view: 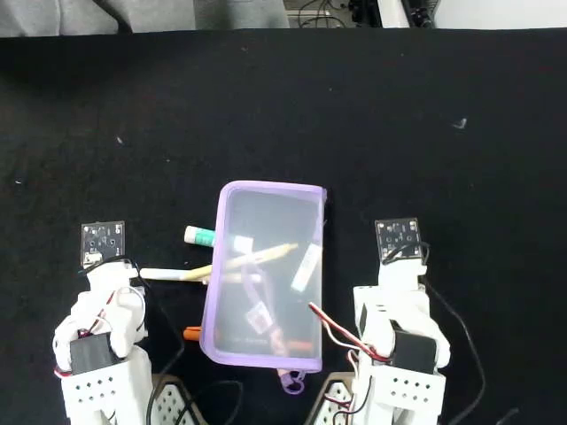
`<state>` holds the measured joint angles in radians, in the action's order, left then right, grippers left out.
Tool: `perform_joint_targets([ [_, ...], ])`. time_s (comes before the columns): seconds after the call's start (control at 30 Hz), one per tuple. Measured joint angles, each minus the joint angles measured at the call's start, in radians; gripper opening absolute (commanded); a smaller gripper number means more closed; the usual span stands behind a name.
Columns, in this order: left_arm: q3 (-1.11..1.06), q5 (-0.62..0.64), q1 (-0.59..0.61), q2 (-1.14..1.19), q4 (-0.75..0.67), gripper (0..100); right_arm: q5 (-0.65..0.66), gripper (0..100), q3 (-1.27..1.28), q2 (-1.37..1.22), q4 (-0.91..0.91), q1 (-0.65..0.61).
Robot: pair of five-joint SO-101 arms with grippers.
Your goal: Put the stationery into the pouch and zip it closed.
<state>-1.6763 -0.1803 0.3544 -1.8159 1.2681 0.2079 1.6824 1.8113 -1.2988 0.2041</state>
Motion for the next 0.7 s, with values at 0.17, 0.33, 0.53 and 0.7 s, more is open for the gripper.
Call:
perform_joint_targets([
  [0.17, 0.0, 0.0, 0.0, 0.0, 0.0, 3, 0.0, 2.5, 0.0, 0.0, 0.0, 0.0],
  [0.33, 0.0, 0.0, 0.0, 0.0, 0.0, 3, 0.0, 2.4, 0.0, 0.0, 0.0, 0.0],
  [0.53, 0.0, 0.0, 0.0, 0.0, 0.0, 3, 0.0, 2.5, 0.0, 0.0, 0.003, 0.0],
  [0.7, 0.0, 0.0, 0.0, 0.0, 0.0, 3, 0.021, 2.6, 0.0, 0.0, 0.12, 0.0],
])
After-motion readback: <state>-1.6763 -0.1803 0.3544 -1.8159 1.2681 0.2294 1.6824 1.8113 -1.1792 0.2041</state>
